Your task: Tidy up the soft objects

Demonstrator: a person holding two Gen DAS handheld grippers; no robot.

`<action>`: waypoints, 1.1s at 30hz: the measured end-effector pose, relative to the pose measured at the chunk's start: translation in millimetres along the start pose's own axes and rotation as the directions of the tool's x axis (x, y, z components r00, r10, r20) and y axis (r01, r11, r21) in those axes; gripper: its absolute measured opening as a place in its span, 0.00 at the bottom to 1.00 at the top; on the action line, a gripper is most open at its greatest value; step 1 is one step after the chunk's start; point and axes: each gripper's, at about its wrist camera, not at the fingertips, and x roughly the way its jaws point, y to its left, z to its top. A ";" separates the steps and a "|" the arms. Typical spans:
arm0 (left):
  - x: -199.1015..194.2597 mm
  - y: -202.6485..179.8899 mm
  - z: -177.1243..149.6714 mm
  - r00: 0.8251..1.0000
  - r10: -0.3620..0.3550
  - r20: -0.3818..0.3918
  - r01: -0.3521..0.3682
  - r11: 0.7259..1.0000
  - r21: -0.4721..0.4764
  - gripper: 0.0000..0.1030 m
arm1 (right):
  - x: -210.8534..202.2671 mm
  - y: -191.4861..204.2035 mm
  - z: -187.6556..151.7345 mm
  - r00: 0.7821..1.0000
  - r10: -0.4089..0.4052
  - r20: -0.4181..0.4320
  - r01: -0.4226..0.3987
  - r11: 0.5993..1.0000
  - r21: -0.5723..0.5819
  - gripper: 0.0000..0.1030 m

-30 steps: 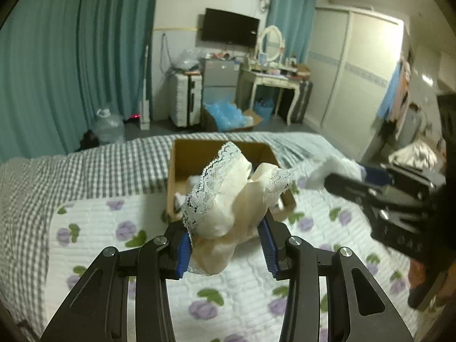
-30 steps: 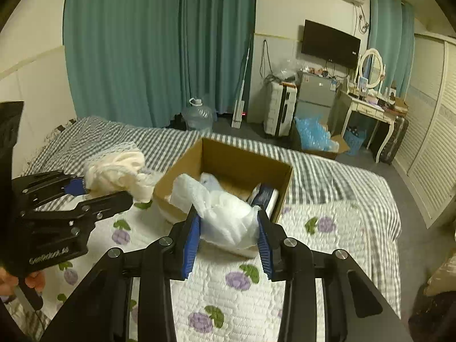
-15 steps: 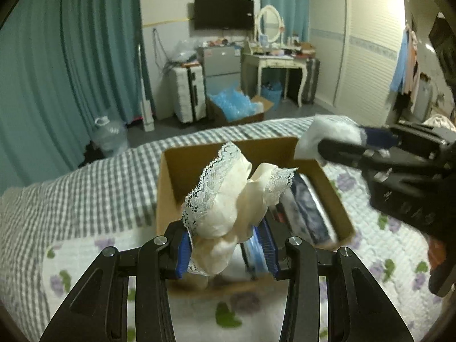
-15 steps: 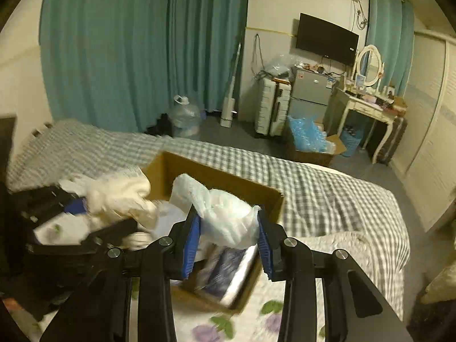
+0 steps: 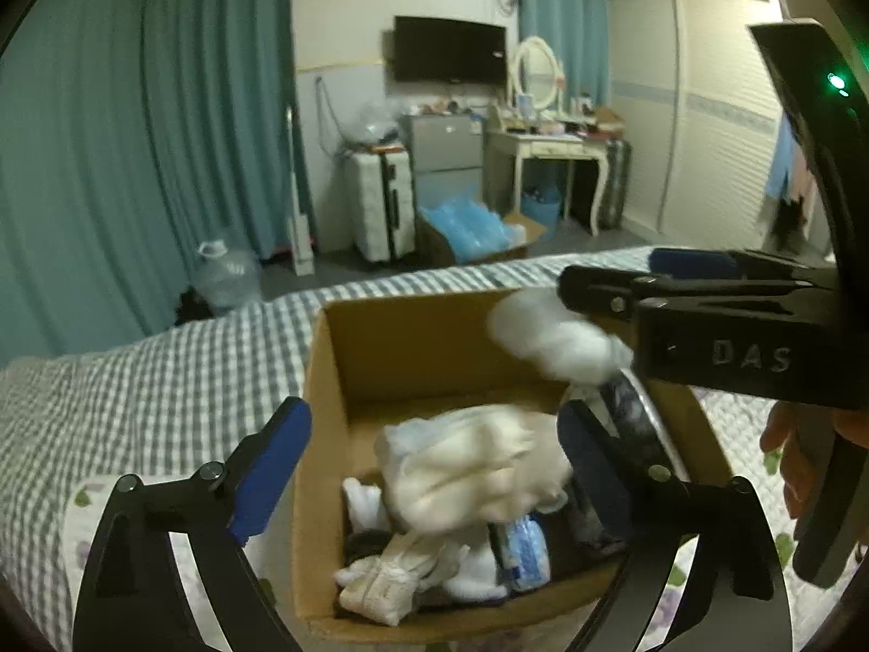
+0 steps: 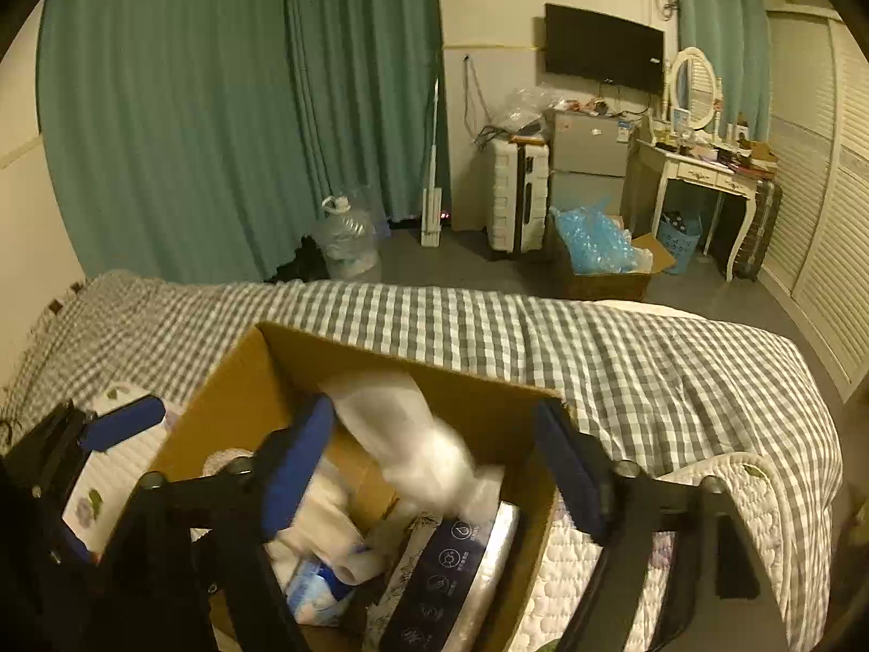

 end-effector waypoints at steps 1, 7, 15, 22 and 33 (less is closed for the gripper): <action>-4.6 2.6 1.5 1.000 -0.002 -0.003 0.002 1.000 -0.023 0.91 | -4.9 -0.2 1.6 1.000 0.000 0.002 0.000 1.000 0.004 0.76; -42.0 14.7 16.2 1.000 -0.007 0.011 0.008 0.997 -0.075 0.91 | -55.3 -0.6 17.7 0.998 -0.045 0.047 0.045 0.999 -0.014 0.81; -150.2 10.5 55.2 0.991 0.025 0.133 -0.017 0.998 -0.059 0.91 | -174.3 15.6 54.4 0.986 -0.089 0.138 0.096 0.994 -0.050 0.83; -255.2 14.3 60.5 0.967 0.043 0.251 -0.021 0.996 -0.091 1.00 | -289.8 36.5 55.6 0.970 -0.045 0.239 0.049 0.999 -0.013 0.96; -314.5 1.6 10.4 0.923 0.100 0.371 -0.083 0.995 -0.062 1.00 | -363.8 59.2 -26.3 0.926 -0.073 0.371 0.079 0.997 -0.002 1.00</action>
